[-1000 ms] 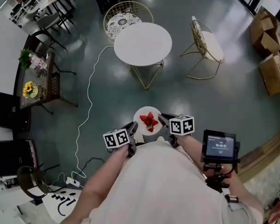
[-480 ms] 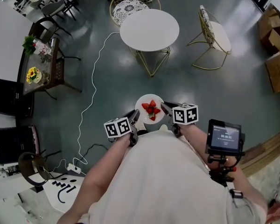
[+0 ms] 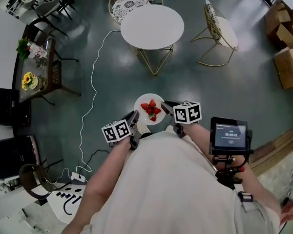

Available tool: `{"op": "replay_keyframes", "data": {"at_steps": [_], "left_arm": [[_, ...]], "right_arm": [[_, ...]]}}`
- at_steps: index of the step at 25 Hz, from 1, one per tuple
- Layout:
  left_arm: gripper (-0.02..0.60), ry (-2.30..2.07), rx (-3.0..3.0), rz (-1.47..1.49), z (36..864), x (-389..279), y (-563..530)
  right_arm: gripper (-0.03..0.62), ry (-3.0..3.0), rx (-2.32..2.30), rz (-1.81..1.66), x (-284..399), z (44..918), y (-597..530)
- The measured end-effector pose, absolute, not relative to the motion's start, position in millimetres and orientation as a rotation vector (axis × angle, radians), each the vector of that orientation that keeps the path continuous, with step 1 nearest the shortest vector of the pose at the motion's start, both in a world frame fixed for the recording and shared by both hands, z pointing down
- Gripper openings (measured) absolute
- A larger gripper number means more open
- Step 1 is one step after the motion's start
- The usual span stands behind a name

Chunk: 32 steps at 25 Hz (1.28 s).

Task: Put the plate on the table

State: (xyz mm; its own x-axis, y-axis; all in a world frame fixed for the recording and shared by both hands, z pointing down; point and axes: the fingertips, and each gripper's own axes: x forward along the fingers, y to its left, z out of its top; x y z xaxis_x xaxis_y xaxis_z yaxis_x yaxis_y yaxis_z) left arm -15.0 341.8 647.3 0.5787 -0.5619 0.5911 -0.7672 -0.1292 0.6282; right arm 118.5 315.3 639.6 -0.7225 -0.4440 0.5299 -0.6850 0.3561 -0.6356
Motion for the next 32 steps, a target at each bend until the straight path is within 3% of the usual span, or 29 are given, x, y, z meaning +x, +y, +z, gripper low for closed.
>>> {"op": "replay_keyframes", "data": {"at_steps": [32], "left_arm": [[0.048, -1.094, 1.796, 0.182, 652.1, -194.1, 260.5]], "right_arm": [[0.054, -2.332, 0.973, 1.279, -63.8, 642.8, 230.2]]}}
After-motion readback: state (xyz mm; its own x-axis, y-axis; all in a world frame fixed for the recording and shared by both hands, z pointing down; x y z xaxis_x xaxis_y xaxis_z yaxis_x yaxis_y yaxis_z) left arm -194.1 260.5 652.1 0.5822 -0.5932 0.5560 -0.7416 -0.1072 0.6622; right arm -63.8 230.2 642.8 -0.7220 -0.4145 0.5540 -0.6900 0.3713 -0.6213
